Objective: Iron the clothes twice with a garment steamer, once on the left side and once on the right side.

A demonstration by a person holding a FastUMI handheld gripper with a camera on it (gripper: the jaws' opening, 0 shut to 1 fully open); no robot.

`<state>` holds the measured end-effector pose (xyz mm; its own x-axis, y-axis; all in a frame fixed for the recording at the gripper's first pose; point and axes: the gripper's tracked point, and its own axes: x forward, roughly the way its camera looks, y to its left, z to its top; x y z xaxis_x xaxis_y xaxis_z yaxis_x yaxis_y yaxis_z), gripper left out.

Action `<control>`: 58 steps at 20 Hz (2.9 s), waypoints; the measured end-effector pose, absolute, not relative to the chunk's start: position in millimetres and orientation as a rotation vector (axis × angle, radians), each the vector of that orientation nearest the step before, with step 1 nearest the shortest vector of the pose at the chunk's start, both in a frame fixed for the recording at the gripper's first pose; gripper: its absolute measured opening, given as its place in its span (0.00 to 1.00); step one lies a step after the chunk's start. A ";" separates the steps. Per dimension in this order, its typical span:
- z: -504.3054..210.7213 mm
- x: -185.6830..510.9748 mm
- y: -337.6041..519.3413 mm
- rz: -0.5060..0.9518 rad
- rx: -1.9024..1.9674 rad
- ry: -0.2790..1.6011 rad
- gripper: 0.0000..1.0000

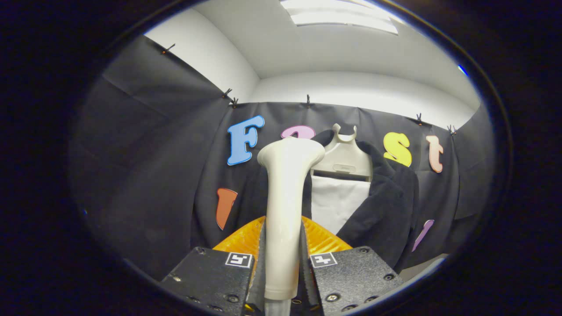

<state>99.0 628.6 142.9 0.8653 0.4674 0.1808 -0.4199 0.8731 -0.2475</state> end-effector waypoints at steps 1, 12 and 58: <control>140.1 94.6 624.4 0.466 -0.207 -0.242 0.35; 66.5 76.5 599.1 0.485 -0.229 -0.115 0.35; -264.8 -0.2 494.1 0.502 -0.367 0.634 0.35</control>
<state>-0.2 494.1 -264.8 0.6936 0.3298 -0.6404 -0.5477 0.8189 -0.1715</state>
